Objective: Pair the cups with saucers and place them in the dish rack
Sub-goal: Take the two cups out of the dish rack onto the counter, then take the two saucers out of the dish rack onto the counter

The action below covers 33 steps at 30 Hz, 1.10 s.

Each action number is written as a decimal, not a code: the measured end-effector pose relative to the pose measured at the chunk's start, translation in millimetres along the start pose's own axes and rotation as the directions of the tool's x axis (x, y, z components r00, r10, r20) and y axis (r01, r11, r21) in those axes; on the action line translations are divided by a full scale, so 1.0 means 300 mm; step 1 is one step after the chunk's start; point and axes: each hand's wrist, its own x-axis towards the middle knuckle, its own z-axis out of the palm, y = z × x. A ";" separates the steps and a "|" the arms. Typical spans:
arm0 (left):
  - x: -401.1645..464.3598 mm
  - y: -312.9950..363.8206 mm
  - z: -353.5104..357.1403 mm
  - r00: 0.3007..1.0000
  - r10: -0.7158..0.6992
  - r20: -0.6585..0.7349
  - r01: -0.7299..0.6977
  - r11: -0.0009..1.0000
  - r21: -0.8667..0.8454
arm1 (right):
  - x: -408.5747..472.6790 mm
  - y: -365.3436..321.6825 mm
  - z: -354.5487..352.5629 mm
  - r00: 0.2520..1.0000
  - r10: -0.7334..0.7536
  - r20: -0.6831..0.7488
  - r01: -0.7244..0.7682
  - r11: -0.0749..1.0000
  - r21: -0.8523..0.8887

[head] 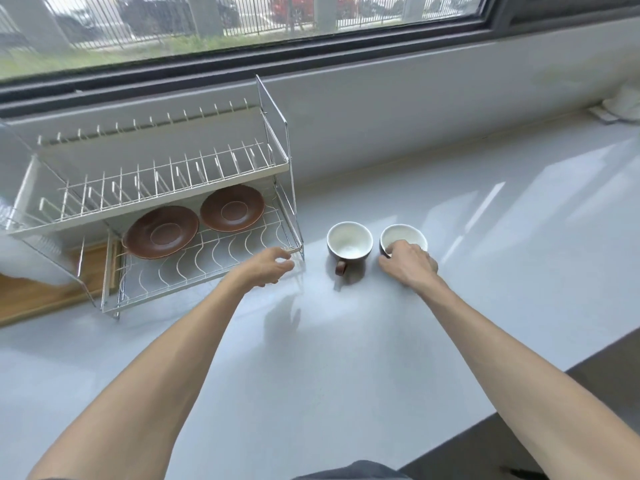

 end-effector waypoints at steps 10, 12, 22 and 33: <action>-0.159 -0.153 -0.174 0.999 -0.035 0.027 0.020 0.909 0.416 | -0.083 -0.295 0.063 0.945 -0.289 0.153 0.305 0.948 -0.092; -0.175 -0.176 -0.203 0.999 -0.044 0.008 0.034 0.868 0.495 | -0.088 -0.353 0.083 0.931 -0.327 0.163 0.347 0.931 -0.116; -0.130 -0.227 -0.309 0.985 0.074 -0.153 0.048 0.743 0.668 | -0.051 -0.574 0.155 0.878 -0.456 0.145 0.478 0.839 -0.258; -0.013 -0.310 -0.321 0.920 0.132 -0.368 0.090 0.844 0.528 | 0.058 -0.704 0.211 0.800 -0.599 0.025 0.589 0.778 -0.216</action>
